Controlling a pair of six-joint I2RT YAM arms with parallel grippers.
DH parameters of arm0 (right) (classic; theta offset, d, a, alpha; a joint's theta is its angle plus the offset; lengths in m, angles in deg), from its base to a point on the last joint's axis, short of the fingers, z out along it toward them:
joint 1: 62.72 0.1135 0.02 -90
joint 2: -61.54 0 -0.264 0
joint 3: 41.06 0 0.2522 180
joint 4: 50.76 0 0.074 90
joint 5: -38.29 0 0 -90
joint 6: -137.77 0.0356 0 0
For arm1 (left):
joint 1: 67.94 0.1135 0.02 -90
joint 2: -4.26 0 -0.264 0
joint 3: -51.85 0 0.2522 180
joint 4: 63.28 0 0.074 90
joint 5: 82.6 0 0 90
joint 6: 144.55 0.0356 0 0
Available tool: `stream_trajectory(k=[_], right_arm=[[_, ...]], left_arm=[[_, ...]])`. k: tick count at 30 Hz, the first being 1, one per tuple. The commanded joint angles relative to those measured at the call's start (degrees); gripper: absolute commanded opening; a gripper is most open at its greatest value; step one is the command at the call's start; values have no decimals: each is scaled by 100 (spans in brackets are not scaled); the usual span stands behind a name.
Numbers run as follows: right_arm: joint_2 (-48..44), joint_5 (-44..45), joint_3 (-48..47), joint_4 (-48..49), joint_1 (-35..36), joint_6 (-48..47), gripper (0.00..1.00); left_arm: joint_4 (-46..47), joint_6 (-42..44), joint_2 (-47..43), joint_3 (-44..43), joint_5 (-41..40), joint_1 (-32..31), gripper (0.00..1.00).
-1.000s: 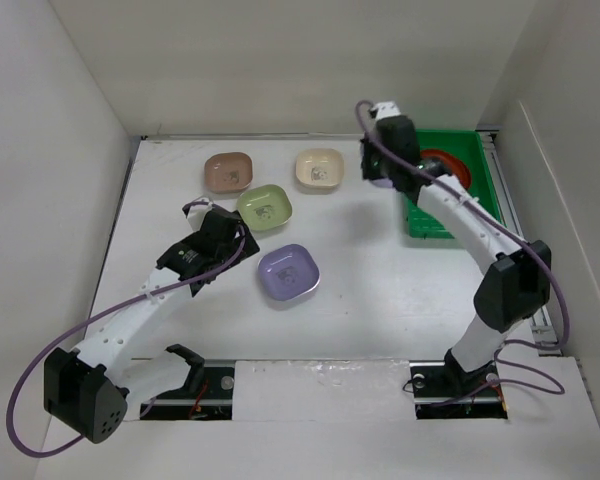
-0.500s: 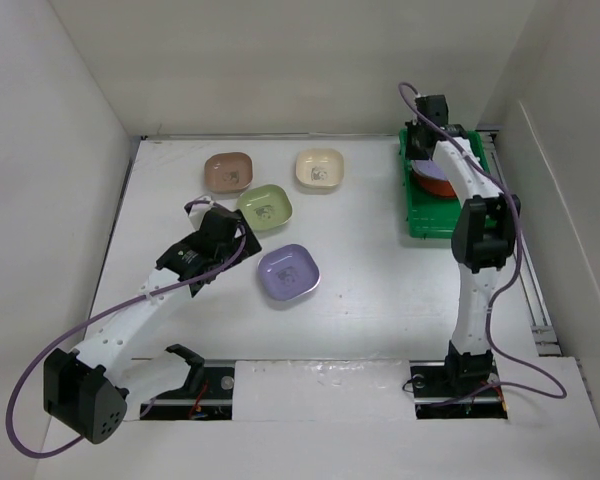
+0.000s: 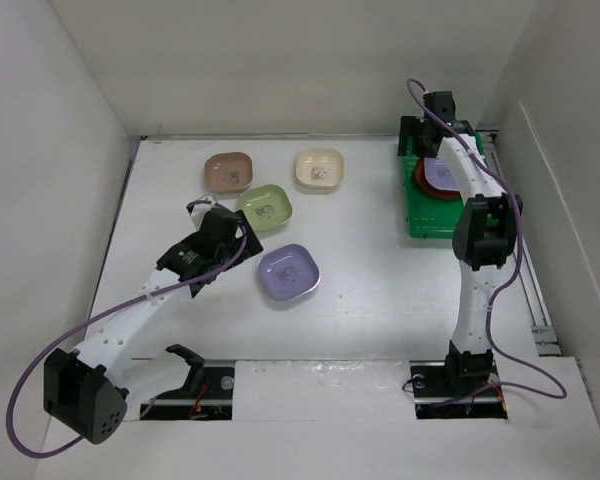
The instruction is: Place the plates into the plastic bin on the countertop
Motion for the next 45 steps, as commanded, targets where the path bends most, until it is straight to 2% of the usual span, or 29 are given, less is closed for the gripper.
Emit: stream_trajectory(k=[1,5,6,7,9,10,12,14,17,18,20,24,27,30,31,32,34,35,37,40,44,45], right_arm=[[-636,94,19,257,200,-5,100],[-1488,41,501,205,551,135,100],[-1734,-11,755,318,857,188,100],[-1989,-64,1419,597,1043,188,100],[-2658,-117,2073,863,1473,188,100],[-2825,-117,2659,1064,1945,188,100],[-3142,-117,3181,1215,2387,503,100],[-3196,-117,3847,1460,3003,697,100],[-3100,-117,4394,1637,3757,926,95],[-2986,-117,4501,1716,3908,1005,89],[-2871,-38,4703,1882,4242,1137,87],[-2634,-64,5256,2251,4297,1313,83],[-2362,-117,5310,2375,4297,1313,80],[-2098,-239,5363,2489,4297,1313,64],[-2097,-240,5363,2490,4297,1313,45],[-2036,-240,5363,2490,4297,1313,33],[-2096,-240,5363,2490,4297,1313,17],[-2202,-240,5424,2490,4297,1313,4],[-2316,-188,5425,2367,4297,1252,0],[-2790,171,5591,2025,4244,1190,0],[-3564,418,5706,1664,3674,1190,0],[-3678,419,5654,1533,3307,1190,0]], left_arm=[[78,11,-125,41,8,14,100],[157,-112,-125,225,-115,14,100],[227,-112,-30,287,-28,14,100],[297,-199,110,357,-27,14,100],[376,-261,252,358,43,14,100],[377,-262,305,419,43,14,100],[491,-323,367,419,104,14,100],[552,-323,367,480,105,14,100],[553,-375,367,534,157,14,100],[553,-376,367,586,157,14,100],[553,-446,367,586,105,14,100],[500,-517,156,701,43,14,100],[448,-517,85,701,-18,14,100],[386,-517,85,648,-80,14,100],[386,-517,85,648,-80,14,100],[334,-517,85,596,-80,14,100],[333,-517,85,595,-80,14,100],[272,-517,85,595,-132,14,100],[272,-517,24,595,-202,14,100],[210,-517,24,534,-255,14,100],[210,-517,76,428,-256,14,100],[262,-517,77,376,-256,14,100]])
